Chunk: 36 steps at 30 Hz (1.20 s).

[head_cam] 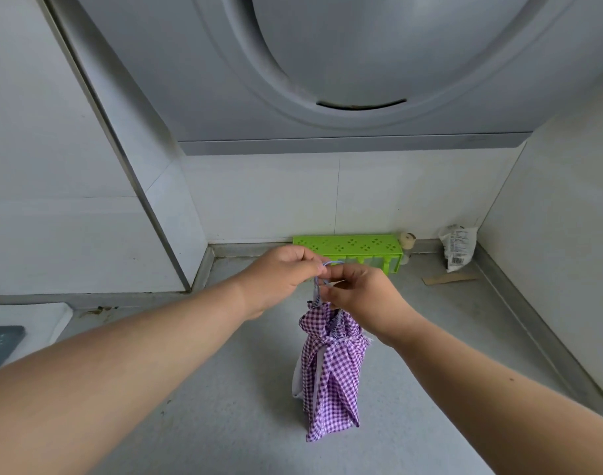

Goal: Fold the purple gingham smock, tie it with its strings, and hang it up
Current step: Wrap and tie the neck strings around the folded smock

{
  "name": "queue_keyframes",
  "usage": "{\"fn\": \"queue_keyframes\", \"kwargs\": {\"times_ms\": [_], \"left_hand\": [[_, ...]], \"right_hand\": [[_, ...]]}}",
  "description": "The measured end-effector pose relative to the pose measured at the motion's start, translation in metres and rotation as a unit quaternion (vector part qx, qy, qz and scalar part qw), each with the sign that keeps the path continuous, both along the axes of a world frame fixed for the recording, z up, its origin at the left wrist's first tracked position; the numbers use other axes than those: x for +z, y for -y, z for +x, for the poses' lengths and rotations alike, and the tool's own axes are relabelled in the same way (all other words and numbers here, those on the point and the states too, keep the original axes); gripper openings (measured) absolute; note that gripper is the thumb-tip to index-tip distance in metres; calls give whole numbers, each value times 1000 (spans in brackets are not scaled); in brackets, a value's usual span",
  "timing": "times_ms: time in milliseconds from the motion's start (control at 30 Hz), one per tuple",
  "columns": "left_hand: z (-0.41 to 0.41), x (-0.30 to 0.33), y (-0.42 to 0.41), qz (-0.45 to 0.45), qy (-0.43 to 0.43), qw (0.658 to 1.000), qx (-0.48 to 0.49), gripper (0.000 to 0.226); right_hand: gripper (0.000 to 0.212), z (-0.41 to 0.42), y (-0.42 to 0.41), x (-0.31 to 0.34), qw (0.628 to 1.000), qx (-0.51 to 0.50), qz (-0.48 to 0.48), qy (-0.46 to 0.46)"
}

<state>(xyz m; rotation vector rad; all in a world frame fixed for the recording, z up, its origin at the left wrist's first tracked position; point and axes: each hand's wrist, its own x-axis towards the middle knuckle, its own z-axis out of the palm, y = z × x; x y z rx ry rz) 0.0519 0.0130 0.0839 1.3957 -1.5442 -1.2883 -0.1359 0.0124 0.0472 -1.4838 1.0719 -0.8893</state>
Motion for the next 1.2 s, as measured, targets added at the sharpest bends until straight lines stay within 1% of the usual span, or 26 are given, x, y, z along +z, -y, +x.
{"fn": "queue_keyframes", "kwargs": {"times_ms": [67,167,233,333,400,500,600,667,767,867,934,1000,1100,1167,1200], "left_hand": [[-1,3,0,-7,-11,1000,2,8],[-1,10,-1,-32,-25,999,-5,11],[0,14,-1,-37,-34,999,-19,9],[3,18,-1,-28,-25,999,-35,19],[5,17,-2,-27,11,999,-34,19],[12,9,0,-35,87,996,-7,26],[14,4,-1,-52,140,989,4,22],[14,4,-4,-55,167,984,6,22],[14,7,-7,-85,226,970,-2,22],[16,10,-7,-101,284,953,-22,18],[18,12,-7,-102,309,945,-29,16],[19,12,-8,-106,336,935,-34,17],[22,13,-5,-105,385,915,-54,21],[24,13,-4,-101,400,909,-68,23],[25,13,-3,-96,395,911,-73,22]], "right_hand": [[20,-2,-3,4,1000,4,-4,13],[14,0,-4,11,999,20,-24,21],[9,4,-5,16,998,34,-40,19],[7,9,-6,21,998,21,-66,3],[10,14,-7,23,996,-1,-90,-25],[22,20,-8,22,987,-43,-135,-79],[20,22,-11,20,989,-61,-115,-76],[19,24,-11,16,988,-72,-104,-91],[20,28,-10,10,987,-80,-86,-111],[25,31,-8,3,986,-79,-78,-126],[23,35,-9,-2,982,-79,-95,-143],[18,38,-10,-3,972,-82,-125,-182],[20,42,-13,-2,954,-53,-165,-244],[22,43,-13,-1,949,-32,-167,-266],[24,44,-13,-1,949,-28,-157,-272]]}}
